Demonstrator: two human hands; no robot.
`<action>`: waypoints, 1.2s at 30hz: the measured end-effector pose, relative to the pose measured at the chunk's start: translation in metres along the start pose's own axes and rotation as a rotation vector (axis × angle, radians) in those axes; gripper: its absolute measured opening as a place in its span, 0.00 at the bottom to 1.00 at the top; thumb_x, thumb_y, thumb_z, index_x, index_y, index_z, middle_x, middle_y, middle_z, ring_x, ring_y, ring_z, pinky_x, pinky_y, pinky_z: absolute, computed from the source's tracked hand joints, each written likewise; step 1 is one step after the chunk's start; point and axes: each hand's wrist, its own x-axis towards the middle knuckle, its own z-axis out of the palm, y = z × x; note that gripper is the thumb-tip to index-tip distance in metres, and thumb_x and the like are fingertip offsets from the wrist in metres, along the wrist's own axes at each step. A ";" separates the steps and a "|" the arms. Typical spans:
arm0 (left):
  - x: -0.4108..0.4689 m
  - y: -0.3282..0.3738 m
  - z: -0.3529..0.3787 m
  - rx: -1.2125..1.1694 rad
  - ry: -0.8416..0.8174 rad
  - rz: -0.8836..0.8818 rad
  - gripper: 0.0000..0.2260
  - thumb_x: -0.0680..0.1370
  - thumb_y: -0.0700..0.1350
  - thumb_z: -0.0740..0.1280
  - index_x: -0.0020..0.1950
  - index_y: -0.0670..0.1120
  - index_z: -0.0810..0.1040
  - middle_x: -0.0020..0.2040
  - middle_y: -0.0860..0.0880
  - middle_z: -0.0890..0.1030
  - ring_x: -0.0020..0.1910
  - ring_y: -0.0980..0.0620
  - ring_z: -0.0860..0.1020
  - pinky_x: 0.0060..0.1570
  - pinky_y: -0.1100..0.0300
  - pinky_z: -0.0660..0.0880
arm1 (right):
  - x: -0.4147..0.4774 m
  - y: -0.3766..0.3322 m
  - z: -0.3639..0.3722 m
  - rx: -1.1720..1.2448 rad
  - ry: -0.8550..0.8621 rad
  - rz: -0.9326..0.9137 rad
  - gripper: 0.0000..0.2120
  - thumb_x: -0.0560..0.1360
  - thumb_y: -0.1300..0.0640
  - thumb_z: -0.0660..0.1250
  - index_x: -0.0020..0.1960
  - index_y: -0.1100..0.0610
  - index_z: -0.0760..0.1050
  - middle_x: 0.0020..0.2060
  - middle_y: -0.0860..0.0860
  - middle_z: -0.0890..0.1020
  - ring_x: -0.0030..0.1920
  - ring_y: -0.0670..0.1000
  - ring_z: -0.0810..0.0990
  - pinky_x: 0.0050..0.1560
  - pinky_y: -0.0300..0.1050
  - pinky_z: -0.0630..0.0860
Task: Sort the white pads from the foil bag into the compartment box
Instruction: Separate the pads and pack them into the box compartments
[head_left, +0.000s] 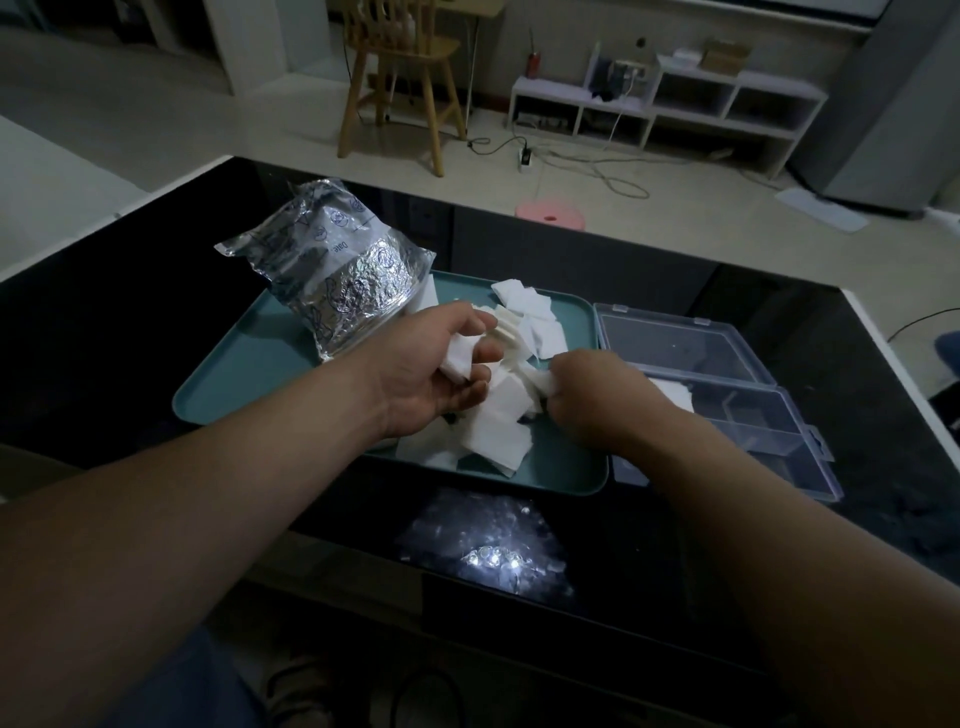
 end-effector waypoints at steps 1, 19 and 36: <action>0.000 0.000 0.000 0.007 0.005 -0.001 0.09 0.79 0.40 0.60 0.56 0.47 0.77 0.39 0.47 0.76 0.33 0.53 0.70 0.28 0.63 0.74 | 0.001 0.003 -0.002 0.009 -0.012 0.008 0.09 0.80 0.56 0.64 0.41 0.54 0.73 0.45 0.55 0.82 0.42 0.55 0.77 0.41 0.45 0.70; -0.001 0.000 0.014 -0.119 -0.138 -0.007 0.14 0.83 0.57 0.64 0.57 0.47 0.78 0.45 0.48 0.80 0.40 0.55 0.78 0.39 0.63 0.73 | -0.028 -0.032 -0.024 0.251 0.516 -0.216 0.09 0.82 0.50 0.67 0.46 0.53 0.77 0.38 0.48 0.80 0.36 0.49 0.77 0.38 0.49 0.78; -0.003 0.008 0.007 -0.238 -0.087 -0.021 0.07 0.83 0.44 0.61 0.55 0.47 0.78 0.50 0.40 0.79 0.40 0.47 0.80 0.39 0.55 0.82 | -0.020 -0.007 -0.026 0.708 0.525 -0.073 0.08 0.83 0.52 0.66 0.47 0.52 0.80 0.39 0.49 0.82 0.40 0.52 0.82 0.43 0.54 0.82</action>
